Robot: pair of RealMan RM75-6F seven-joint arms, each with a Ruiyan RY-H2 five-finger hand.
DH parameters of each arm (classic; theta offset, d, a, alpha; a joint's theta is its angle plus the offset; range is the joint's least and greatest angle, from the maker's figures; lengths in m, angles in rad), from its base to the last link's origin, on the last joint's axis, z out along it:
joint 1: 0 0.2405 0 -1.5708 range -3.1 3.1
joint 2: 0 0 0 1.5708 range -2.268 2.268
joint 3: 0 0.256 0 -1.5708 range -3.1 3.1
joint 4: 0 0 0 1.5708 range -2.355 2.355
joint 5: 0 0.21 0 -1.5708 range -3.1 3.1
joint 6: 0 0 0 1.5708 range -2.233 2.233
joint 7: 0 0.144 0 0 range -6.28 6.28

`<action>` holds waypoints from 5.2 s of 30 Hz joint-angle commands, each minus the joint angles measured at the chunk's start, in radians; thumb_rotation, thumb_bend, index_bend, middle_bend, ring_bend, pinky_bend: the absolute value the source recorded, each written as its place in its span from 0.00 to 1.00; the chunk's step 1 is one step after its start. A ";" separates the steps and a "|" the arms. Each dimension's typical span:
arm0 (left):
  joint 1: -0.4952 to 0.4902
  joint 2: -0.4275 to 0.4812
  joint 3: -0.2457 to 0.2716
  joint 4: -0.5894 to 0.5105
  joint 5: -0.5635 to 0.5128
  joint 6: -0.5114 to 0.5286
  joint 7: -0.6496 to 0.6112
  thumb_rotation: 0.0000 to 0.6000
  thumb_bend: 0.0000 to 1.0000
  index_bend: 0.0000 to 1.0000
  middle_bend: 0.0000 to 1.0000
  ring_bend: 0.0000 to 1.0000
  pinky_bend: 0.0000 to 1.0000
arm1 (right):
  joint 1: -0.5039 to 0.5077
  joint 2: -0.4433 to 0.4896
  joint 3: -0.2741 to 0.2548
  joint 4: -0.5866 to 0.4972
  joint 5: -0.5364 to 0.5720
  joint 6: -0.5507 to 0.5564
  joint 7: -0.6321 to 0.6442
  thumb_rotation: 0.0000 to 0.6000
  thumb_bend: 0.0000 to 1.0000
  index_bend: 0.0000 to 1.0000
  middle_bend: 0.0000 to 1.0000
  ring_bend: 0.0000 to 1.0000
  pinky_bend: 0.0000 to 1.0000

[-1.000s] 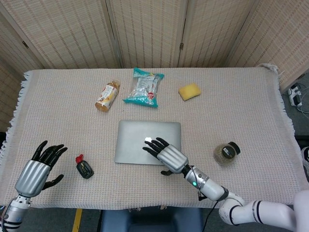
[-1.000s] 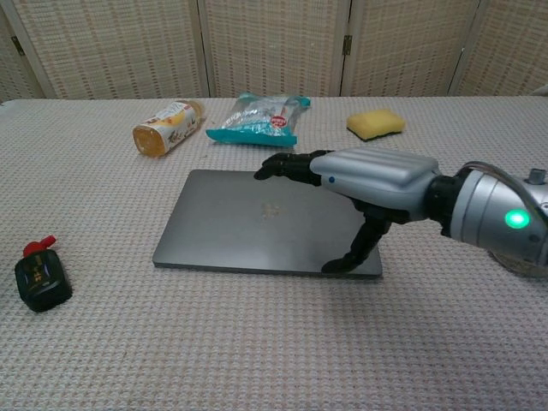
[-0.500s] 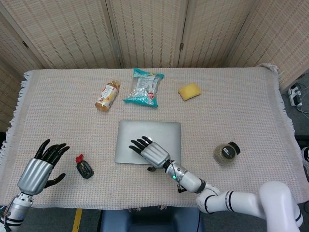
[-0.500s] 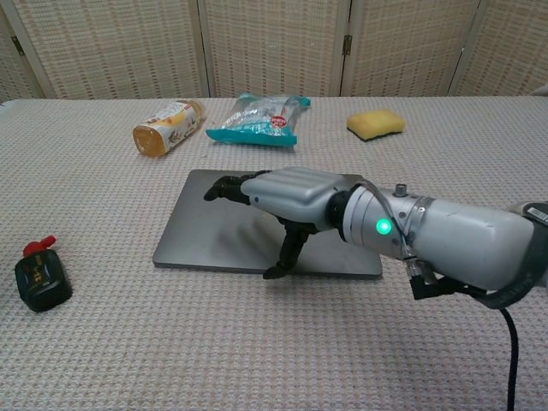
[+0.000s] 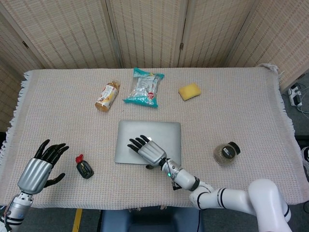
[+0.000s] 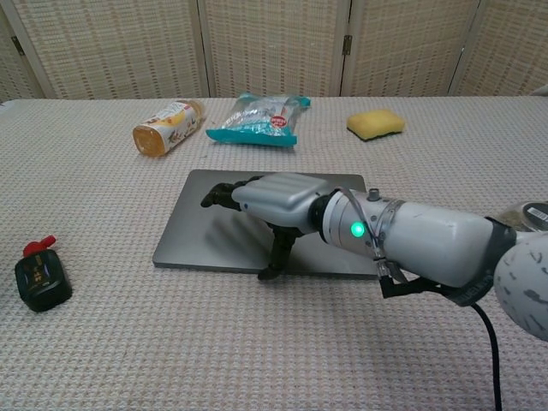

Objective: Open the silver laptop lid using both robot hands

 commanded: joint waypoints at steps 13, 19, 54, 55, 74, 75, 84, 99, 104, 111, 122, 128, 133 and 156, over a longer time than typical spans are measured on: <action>0.000 -0.009 0.004 0.015 -0.005 0.005 -0.012 1.00 0.24 0.18 0.19 0.20 0.00 | 0.029 -0.007 -0.008 0.016 0.048 0.016 -0.026 1.00 0.33 0.00 0.00 0.00 0.00; -0.004 -0.027 0.005 0.036 -0.001 0.006 -0.017 1.00 0.24 0.18 0.19 0.20 0.00 | 0.034 -0.013 -0.019 0.017 0.048 0.036 -0.041 1.00 0.45 0.00 0.00 0.00 0.00; -0.362 -0.250 0.019 0.049 0.009 -0.526 0.023 1.00 0.74 0.01 0.05 0.03 0.00 | 0.063 0.001 -0.010 -0.141 0.232 0.239 -0.446 1.00 0.55 0.00 0.00 0.00 0.00; -0.366 -0.256 0.014 0.053 -0.005 -0.535 0.022 1.00 0.74 0.00 0.05 0.03 0.00 | 0.065 0.001 -0.011 -0.142 0.235 0.241 -0.450 1.00 0.55 0.00 0.00 0.00 0.00; -0.440 -0.370 -0.051 0.174 -0.233 -0.671 0.021 1.00 0.74 0.00 0.01 0.00 0.00 | 0.089 -0.017 -0.015 -0.135 0.267 0.268 -0.492 1.00 0.55 0.00 0.00 0.00 0.00; -0.444 -0.374 -0.052 0.179 -0.240 -0.677 0.024 1.00 0.74 0.00 0.01 0.00 0.00 | 0.090 -0.017 -0.016 -0.133 0.268 0.269 -0.494 1.00 0.55 0.00 0.00 0.00 0.00; -0.466 -0.395 -0.068 0.194 -0.334 -0.719 0.088 1.00 0.74 0.01 0.01 0.00 0.00 | 0.096 -0.026 -0.021 -0.118 0.282 0.269 -0.502 1.00 0.55 0.00 0.00 0.00 0.00; -0.479 -0.392 -0.060 0.168 -0.395 -0.716 0.156 1.00 0.74 0.04 0.01 0.00 0.00 | 0.102 -0.048 -0.031 -0.072 0.311 0.265 -0.519 1.00 0.55 0.00 0.00 0.00 0.00; -0.482 -0.393 -0.058 0.164 -0.409 -0.712 0.168 1.00 0.74 0.05 0.01 0.00 0.00 | 0.103 -0.057 -0.038 -0.045 0.320 0.266 -0.533 1.00 0.55 0.00 0.00 0.00 0.00; -0.486 -0.392 -0.054 0.160 -0.423 -0.709 0.179 1.00 0.74 0.05 0.01 0.00 0.00 | 0.106 -0.076 -0.039 0.003 0.326 0.270 -0.548 1.00 0.55 0.00 0.00 0.00 0.00; -0.486 -0.393 -0.046 0.160 -0.424 -0.691 0.187 1.00 0.74 0.06 0.01 0.00 0.00 | 0.089 -0.046 -0.012 -0.022 0.308 0.312 -0.523 1.00 0.55 0.00 0.00 0.00 0.00; -0.485 -0.395 -0.042 0.160 -0.423 -0.679 0.194 1.00 0.74 0.06 0.01 0.00 0.00 | 0.080 0.019 0.019 -0.096 0.312 0.341 -0.527 1.00 0.55 0.00 0.00 0.00 0.00; -0.484 -0.393 -0.039 0.155 -0.419 -0.671 0.194 1.00 0.74 0.06 0.02 0.00 0.00 | 0.080 0.065 0.049 -0.131 0.341 0.348 -0.532 1.00 0.55 0.00 0.00 0.00 0.00; -0.493 -0.389 -0.034 0.136 -0.441 -0.672 0.230 1.00 0.74 0.07 0.03 0.00 0.00 | 0.150 0.167 0.160 -0.059 0.510 0.297 -0.487 1.00 0.55 0.00 0.00 0.00 0.00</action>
